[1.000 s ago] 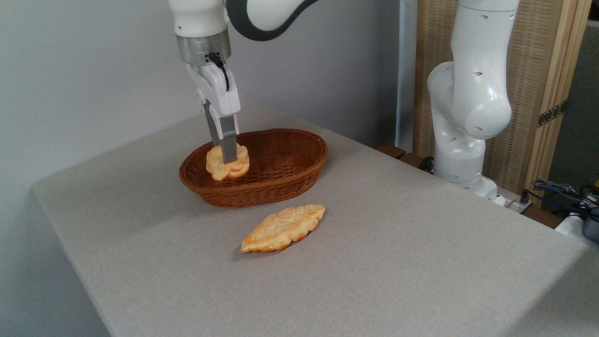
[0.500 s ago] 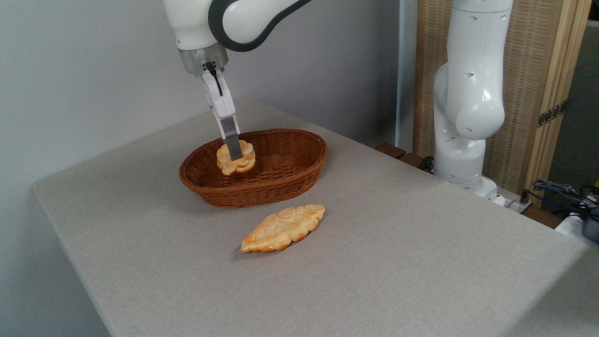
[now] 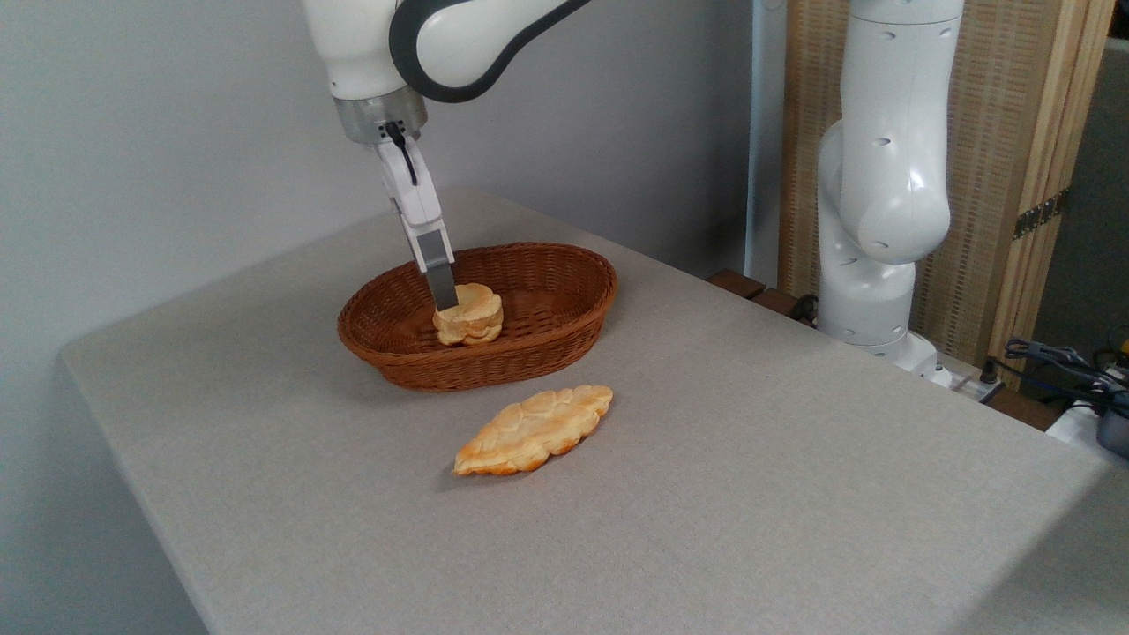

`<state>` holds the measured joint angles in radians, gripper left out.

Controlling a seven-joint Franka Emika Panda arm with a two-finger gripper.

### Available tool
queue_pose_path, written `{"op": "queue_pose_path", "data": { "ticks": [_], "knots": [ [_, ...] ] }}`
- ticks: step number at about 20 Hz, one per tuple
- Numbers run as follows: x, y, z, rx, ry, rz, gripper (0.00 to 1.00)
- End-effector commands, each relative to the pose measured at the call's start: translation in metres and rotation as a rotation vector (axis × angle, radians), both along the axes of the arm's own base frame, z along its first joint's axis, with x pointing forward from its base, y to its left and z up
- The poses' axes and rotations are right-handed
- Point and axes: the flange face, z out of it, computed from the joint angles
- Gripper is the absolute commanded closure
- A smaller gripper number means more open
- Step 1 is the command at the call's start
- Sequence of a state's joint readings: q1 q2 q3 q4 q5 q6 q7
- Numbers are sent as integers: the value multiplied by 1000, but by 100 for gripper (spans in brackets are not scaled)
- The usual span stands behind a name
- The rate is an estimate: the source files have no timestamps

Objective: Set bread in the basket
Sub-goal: 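Open the gripper to release the roll and raise it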

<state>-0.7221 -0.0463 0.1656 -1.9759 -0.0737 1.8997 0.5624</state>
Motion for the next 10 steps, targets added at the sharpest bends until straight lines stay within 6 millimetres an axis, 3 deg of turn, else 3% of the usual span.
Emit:
{"op": "queue_pose_path", "data": {
  "ticks": [1,7,10],
  "knots": [
    [27,47,41,-48,-53,100,0],
    [62,145,76,-76,-115,259,0],
    [68,185,83,-57,-128,216,0]
  ]
}}
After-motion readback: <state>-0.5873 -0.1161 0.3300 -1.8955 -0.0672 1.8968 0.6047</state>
